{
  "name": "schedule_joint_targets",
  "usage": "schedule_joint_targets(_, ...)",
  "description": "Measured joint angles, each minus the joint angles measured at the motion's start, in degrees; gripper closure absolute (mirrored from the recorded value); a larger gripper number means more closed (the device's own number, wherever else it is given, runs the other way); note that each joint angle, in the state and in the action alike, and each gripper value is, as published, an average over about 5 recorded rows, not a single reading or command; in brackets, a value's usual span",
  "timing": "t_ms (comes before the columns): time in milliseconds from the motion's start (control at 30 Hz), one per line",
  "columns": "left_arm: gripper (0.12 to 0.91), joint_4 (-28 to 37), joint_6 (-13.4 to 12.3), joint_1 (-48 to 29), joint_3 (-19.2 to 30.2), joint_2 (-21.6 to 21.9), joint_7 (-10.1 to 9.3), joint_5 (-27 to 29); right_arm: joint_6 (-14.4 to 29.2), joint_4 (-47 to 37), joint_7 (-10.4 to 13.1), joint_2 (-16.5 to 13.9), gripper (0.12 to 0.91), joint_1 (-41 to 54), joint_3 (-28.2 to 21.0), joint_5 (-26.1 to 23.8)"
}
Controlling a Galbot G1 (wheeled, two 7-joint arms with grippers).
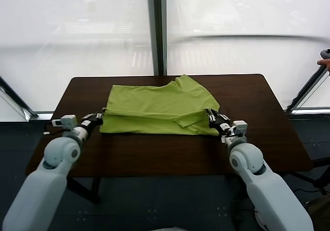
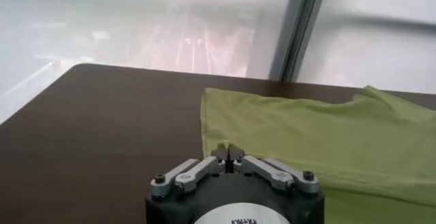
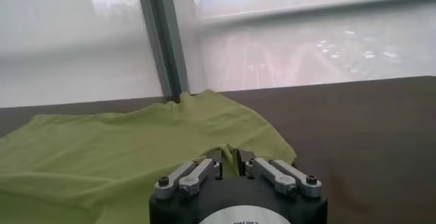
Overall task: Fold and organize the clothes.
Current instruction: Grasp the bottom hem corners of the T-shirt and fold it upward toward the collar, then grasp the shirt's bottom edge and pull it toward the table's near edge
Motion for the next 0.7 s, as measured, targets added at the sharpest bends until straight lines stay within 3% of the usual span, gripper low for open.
schedule_joint_targets(333,0.123,0.14,0.04,4.13,-0.44,-2.78,-0.06,0.47,-0.29,-0.18,-1.30,-1.81,0.119,-2.62,-0.03,-0.58)
schedule_joint_targets(433,0.123,0.58,0.02,4.66,-0.49,-3.20,-0.03,0.44,-0.30,-0.53,-1.31,-1.69,0.152,-2.75,-0.39,-0.80)
schedule_joint_targets(533,0.150,0.75,0.02,5.07,-0.50,-3.45,0.00,0.38,-0.33,-0.79,-1.30,-1.56,0.267,-2.93,-0.58,-0.95)
schedule_joint_targets(700,0.312,0.54,0.03,5.47,-0.59,-3.48,0.02,0.21,-0.39,-0.89,-1.29,-1.53,0.575,-3.39,-0.67,-1.01)
